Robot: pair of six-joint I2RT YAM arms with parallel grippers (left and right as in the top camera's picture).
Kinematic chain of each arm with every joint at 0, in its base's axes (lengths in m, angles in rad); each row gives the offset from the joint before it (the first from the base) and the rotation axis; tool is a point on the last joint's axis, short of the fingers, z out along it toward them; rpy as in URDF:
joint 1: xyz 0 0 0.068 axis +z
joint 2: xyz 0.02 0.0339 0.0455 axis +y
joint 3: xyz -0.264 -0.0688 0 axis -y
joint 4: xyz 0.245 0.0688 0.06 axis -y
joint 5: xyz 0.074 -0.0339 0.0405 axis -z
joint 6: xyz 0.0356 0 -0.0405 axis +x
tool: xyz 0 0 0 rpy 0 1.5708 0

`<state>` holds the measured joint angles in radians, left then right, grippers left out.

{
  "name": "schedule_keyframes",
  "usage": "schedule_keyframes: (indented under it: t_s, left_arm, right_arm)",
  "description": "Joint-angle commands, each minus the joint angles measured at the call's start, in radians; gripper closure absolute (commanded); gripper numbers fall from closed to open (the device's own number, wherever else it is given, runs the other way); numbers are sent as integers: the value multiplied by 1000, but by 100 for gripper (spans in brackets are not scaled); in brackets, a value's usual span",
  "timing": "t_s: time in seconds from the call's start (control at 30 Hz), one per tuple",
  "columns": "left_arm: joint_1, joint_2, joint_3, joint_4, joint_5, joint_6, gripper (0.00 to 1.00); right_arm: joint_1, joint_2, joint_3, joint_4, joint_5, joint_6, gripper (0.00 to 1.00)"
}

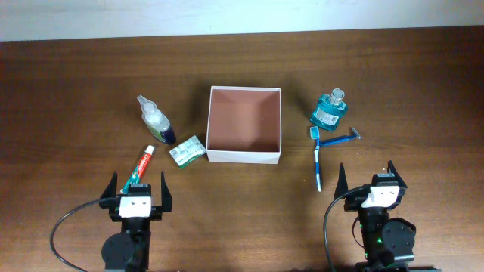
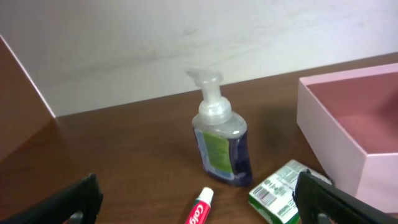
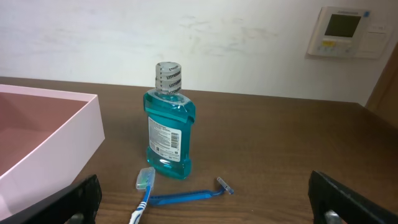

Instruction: Pack container

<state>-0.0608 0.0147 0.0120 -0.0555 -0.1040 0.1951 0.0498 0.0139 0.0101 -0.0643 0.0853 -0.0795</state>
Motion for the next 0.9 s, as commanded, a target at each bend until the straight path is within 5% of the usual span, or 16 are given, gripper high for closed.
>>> schedule_keyframes:
  t_s: [0.0, 0.17, 0.4, 0.5, 0.87]
  left_arm:
    - [-5, -9, -3, 42, 71, 15, 1]
    - [-5, -8, -3, 282, 219, 19, 1]
    - [-2, 99, 58, 632, 189, 91, 1]
    - [-2, 216, 195, 559, 187, 87, 1]
    - [-2, 1069, 1144, -312, 375, 37, 1]
  right_arm:
    - [-6, -10, -5, -8, 1, 2, 1]
    - [-6, -10, -5, -8, 1, 2, 1]
    - [-6, -10, -5, -8, 1, 2, 1]
    - [-6, -10, -5, -8, 1, 2, 2]
    - [-6, -10, -5, -8, 1, 2, 1]
